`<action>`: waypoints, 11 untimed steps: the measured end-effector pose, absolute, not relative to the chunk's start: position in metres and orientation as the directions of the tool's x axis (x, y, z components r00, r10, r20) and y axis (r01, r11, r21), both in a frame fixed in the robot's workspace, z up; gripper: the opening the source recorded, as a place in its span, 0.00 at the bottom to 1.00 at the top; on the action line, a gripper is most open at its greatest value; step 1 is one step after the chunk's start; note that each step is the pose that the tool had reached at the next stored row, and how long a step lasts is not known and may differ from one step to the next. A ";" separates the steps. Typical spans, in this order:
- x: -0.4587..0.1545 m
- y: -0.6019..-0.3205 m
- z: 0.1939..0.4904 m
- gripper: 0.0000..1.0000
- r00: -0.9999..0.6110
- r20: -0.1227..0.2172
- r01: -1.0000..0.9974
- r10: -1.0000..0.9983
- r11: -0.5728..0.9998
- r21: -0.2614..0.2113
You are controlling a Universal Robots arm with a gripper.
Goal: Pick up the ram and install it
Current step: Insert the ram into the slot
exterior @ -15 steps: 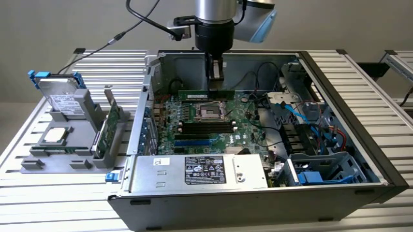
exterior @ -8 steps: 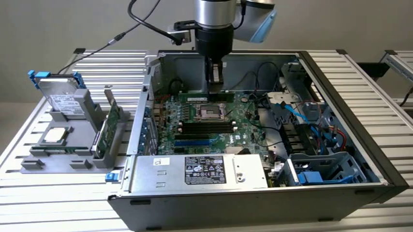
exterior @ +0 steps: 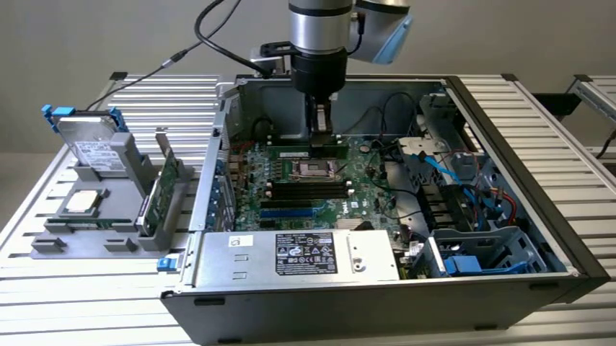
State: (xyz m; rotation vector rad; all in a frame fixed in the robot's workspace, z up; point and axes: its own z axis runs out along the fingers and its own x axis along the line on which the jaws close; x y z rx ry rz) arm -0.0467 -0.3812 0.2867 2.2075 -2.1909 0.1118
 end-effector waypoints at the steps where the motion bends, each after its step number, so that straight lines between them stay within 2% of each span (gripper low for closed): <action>1: -0.047 -0.381 0.285 0.13 0.007 0.072 -1.000 -0.997 -0.009 -0.030; 11: -0.046 -0.382 0.267 0.13 0.011 0.072 -0.999 -0.997 -0.013 -0.030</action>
